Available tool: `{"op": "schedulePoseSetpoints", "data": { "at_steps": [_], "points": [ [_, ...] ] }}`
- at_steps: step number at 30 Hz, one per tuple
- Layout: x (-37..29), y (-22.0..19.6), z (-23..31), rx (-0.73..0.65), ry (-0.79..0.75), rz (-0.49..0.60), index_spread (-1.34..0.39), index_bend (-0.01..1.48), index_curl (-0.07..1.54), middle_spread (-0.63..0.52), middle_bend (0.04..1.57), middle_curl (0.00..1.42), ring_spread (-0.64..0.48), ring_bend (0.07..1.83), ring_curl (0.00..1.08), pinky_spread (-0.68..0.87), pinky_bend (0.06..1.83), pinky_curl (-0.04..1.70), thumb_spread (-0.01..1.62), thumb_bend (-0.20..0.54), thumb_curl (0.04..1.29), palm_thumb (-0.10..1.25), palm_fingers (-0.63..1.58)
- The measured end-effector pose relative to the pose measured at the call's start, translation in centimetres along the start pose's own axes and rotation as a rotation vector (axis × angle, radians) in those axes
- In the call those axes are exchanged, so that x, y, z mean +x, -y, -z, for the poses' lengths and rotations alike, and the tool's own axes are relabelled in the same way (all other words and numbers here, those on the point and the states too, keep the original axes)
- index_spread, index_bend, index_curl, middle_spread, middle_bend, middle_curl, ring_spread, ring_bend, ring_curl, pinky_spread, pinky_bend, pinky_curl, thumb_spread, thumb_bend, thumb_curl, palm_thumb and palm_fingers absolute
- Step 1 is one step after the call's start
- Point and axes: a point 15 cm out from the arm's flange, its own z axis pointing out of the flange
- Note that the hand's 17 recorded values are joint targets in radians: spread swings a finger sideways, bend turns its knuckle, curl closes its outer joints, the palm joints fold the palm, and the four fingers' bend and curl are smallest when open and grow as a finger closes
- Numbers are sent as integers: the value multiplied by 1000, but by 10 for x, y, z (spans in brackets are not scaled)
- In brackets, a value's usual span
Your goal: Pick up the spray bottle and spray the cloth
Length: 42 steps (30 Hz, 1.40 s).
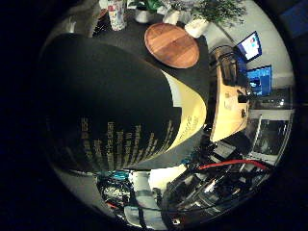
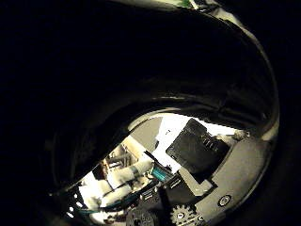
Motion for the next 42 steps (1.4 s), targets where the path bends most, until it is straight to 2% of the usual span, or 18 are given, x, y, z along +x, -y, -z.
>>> {"op": "schedulePoseSetpoints", "data": {
  "at_steps": [12,28,37,42],
  "points": [
    [-4,2,-12,10,-1,8,-331,1024,1010,-312,1078,1222,-283,1352,935,-156,1061,1517,1046,-22,376,768,977],
    [3,-12,36,47,-31,12,-335,1013,1016,-304,1083,1212,-286,1338,942,-153,1052,1517,1036,-23,384,759,992],
    [1,-9,21,37,-28,8,-334,1008,1017,-301,1077,1210,-286,1333,941,-153,1044,1521,1034,-23,386,759,997],
    [2,-6,-15,-12,-24,-3,-334,1006,1017,-301,1076,1211,-286,1332,942,-153,1042,1522,1034,-23,386,759,998]
  ]
}}
